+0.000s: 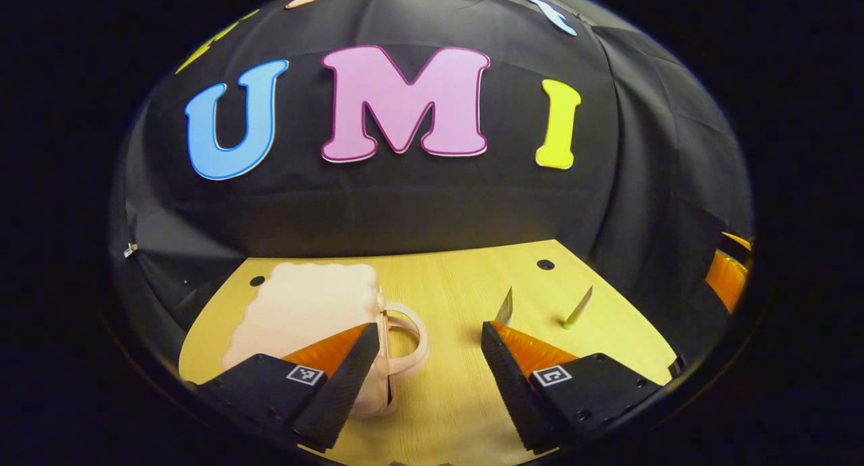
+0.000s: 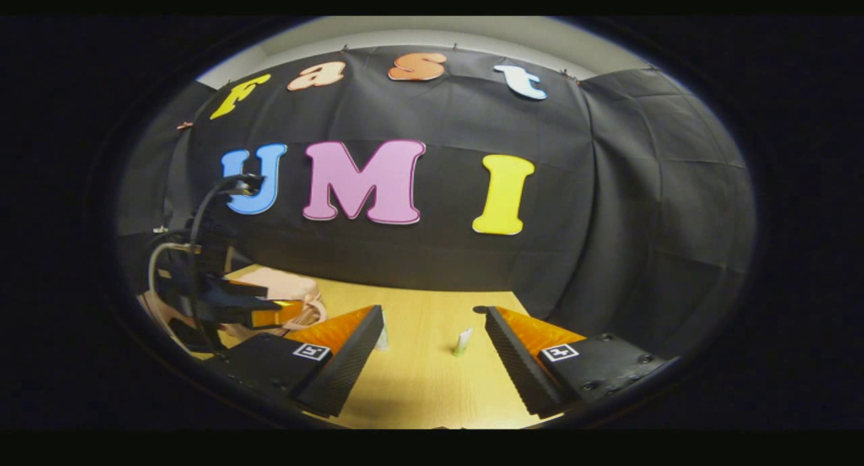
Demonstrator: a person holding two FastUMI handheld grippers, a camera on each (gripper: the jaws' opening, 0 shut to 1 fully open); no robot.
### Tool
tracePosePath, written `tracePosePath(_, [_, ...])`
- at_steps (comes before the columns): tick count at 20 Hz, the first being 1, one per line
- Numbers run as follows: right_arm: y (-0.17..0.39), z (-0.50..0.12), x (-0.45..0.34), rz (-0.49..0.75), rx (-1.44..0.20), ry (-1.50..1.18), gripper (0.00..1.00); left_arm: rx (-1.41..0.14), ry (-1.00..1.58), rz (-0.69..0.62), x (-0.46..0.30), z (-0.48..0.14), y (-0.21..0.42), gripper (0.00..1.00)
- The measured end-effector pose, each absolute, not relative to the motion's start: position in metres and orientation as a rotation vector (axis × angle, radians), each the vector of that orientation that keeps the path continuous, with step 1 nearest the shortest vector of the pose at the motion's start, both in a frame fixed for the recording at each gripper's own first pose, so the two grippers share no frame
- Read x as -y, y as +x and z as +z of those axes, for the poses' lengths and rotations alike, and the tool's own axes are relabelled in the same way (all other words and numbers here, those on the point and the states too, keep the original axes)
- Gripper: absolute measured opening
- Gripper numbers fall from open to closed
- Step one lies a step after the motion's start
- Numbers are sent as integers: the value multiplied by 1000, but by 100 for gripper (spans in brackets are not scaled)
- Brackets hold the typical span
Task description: First open the suitcase, pack the skin care products into it, and then close the suitcase.
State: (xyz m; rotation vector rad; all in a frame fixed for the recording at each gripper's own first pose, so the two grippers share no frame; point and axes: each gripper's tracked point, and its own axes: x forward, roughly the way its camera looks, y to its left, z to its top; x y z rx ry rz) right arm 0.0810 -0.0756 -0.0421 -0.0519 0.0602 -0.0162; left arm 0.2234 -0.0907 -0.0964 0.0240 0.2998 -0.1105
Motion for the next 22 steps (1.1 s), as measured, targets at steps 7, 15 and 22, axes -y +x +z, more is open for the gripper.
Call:
tracePosePath(7, [105,-120,80,57,-253,8,97,-486,9,-57,108,-180,319,95])
tracePosePath(15, [125,-114,111,26,-216,-30,97,-641,85,164,72,-232,347,70])
tracePosePath(22, [122,-108,102,30,-199,-27,98,-596,-50,22,75,-171,343,11])
